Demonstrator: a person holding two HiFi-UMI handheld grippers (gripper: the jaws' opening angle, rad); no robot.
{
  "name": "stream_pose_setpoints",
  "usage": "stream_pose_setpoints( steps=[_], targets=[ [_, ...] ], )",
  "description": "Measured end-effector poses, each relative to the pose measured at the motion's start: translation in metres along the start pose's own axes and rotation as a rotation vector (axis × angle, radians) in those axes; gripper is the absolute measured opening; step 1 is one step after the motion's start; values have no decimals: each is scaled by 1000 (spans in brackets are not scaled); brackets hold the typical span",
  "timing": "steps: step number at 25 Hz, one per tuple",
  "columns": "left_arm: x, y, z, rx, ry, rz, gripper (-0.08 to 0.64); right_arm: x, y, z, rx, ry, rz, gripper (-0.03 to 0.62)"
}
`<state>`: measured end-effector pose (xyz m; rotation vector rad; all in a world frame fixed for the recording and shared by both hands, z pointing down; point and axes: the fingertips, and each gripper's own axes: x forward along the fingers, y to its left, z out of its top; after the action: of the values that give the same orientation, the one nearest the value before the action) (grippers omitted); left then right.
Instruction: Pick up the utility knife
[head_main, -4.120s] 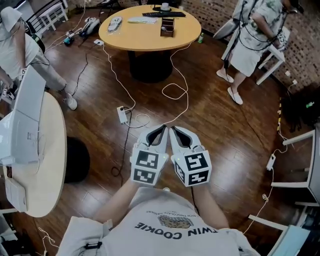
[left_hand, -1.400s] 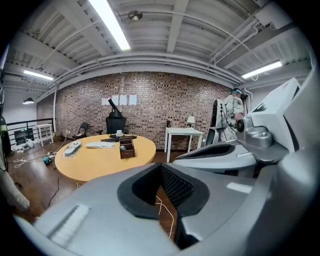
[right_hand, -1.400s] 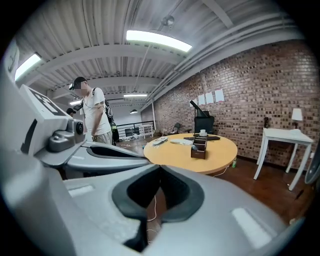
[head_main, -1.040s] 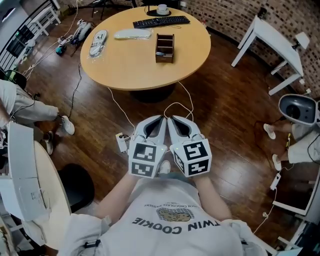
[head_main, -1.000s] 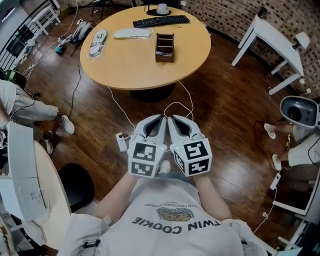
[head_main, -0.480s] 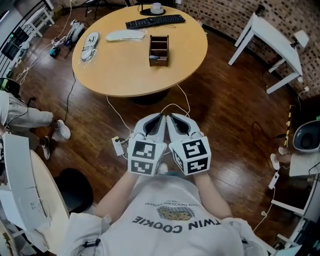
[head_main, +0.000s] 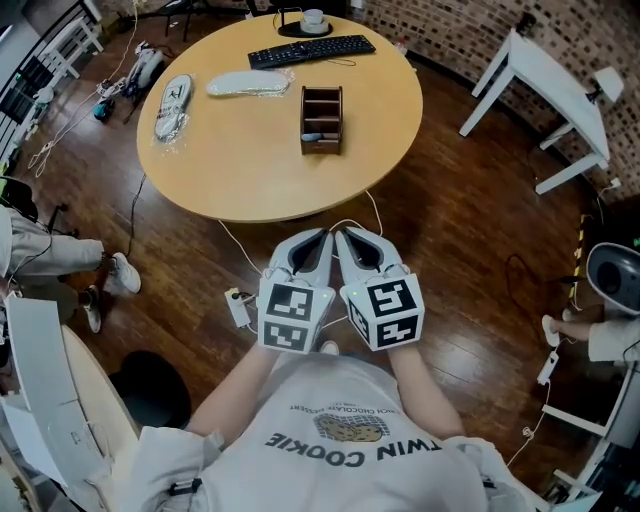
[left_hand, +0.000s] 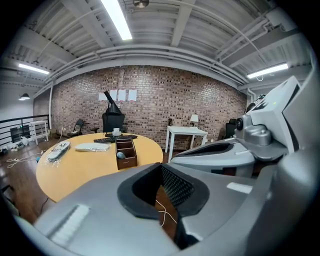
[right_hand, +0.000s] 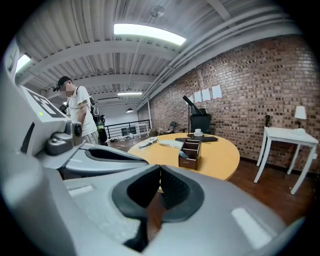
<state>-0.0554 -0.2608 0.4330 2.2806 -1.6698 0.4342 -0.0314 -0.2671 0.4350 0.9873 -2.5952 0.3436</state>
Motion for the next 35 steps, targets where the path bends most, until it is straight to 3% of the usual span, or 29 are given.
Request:
stream_pose_setpoints(
  steps=[8,14,17,23,27,35],
  targets=[
    [47,50,20,27,18,-40,6,58,-21,26,20,15,-26,3],
    [76,82,27,117,27,-72,6,95,-32,35,45,23,-59,3],
    [88,94,30,192,28,-91,6,108,-36,40,51,26,-69,3],
    [121,118,31,437,3,-142,6,130,-45,40,60,34,-107,3],
    [141,128,24,493,13,-193,8,139,-53,40,66,40,-133,3],
    [170,145,10,610,40,-215,29,152,-61,35,81,53,-154,3]
  ],
)
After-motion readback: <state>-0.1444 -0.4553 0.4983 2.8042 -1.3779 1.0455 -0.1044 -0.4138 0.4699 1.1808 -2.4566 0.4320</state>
